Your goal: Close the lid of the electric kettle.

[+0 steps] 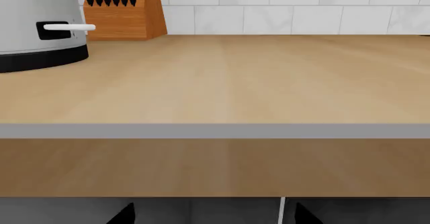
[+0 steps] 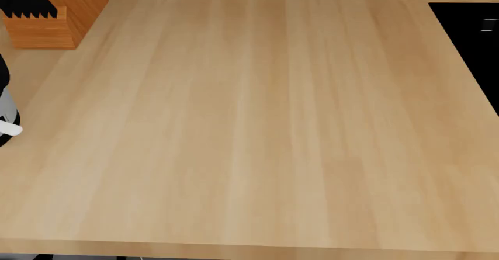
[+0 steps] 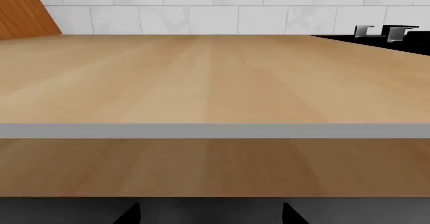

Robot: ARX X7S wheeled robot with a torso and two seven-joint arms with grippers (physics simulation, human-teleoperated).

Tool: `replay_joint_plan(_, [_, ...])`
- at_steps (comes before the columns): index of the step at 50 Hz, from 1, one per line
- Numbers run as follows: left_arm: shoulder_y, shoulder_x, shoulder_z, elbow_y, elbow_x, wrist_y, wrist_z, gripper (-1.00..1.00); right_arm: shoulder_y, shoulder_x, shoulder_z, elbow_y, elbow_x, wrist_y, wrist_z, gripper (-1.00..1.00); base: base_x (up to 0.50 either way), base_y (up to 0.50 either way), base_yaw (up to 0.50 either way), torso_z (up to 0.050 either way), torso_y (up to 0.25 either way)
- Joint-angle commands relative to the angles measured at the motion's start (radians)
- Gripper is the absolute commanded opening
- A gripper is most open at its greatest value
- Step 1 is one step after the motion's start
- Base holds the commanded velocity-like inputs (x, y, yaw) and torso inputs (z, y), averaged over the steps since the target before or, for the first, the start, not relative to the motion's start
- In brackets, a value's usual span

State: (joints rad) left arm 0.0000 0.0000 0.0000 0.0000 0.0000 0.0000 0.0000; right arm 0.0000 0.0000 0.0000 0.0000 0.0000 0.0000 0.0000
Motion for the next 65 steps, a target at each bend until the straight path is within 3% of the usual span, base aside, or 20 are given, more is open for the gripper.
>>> replay_joint_plan(1, [0.000,-0.010,0.011,0.000,-0.010,0.000,-0.011,1.00,0.000,0.009,-0.013,0.000,0.009,0.000,0.013,1.00,0.00,0.00,0.00,0.000,0.000])
replay_joint_plan(5, [0.098,-0.025,0.012,0.104,-0.016,0.034,-0.031,1.00,-0.150,0.025,-0.056,-0.126,-0.034,-0.065,0.040,1.00,0.00,0.00,0.00,0.000,0.000])
replay_joint_plan(17, [0.245,-0.062,0.027,0.235,-0.044,0.064,-0.077,1.00,-0.236,0.060,-0.089,-0.188,-0.009,-0.075,0.074,1.00,0.00,0.00,0.00,0.000,0.000])
replay_joint_plan(42, [0.195,-0.102,0.066,0.209,-0.073,0.017,-0.106,1.00,-0.178,0.093,-0.129,-0.145,0.010,-0.033,0.113,1.00,0.00,0.00,0.00,0.001,0.000])
replay_joint_plan(65, [0.178,-0.129,0.093,0.193,-0.107,0.004,-0.119,1.00,-0.171,0.118,-0.158,-0.132,0.030,-0.033,0.141,1.00,0.00,0.00,0.00,0.049,0.000])
